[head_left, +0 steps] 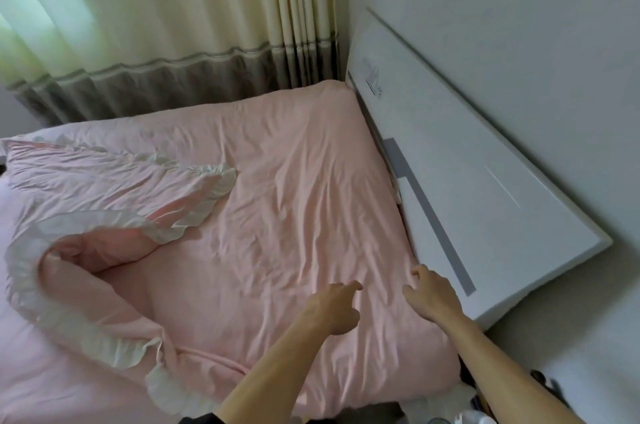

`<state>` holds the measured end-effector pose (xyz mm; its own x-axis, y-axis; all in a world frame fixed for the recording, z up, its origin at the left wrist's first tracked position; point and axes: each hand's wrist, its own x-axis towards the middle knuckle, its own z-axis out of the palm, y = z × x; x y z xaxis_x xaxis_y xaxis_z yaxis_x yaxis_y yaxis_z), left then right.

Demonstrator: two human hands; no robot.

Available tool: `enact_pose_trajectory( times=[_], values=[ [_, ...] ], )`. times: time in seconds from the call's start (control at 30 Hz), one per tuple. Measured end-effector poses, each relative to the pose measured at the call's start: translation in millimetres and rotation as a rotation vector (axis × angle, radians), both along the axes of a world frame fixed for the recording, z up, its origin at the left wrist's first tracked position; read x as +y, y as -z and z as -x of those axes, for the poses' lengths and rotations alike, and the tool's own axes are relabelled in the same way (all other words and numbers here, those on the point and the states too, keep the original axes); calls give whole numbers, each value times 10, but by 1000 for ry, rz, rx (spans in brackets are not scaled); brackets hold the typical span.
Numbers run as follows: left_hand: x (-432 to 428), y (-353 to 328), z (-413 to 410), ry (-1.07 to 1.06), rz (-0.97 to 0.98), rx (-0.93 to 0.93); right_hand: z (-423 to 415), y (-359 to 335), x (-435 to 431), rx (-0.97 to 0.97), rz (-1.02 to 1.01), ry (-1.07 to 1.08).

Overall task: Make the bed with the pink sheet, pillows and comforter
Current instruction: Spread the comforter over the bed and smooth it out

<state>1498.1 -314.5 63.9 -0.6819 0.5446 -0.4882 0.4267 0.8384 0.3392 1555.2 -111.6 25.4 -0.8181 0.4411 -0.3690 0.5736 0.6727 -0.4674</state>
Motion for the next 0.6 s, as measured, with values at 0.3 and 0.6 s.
enact_pose_trajectory(
  times=[0.3,0.6],
  values=[
    [731,283,1662,76,-71,62,1140,290,395,61,51,132],
    [1585,1244,3435,235,31,193,2309,1220,941,-123,167,265]
  ],
)
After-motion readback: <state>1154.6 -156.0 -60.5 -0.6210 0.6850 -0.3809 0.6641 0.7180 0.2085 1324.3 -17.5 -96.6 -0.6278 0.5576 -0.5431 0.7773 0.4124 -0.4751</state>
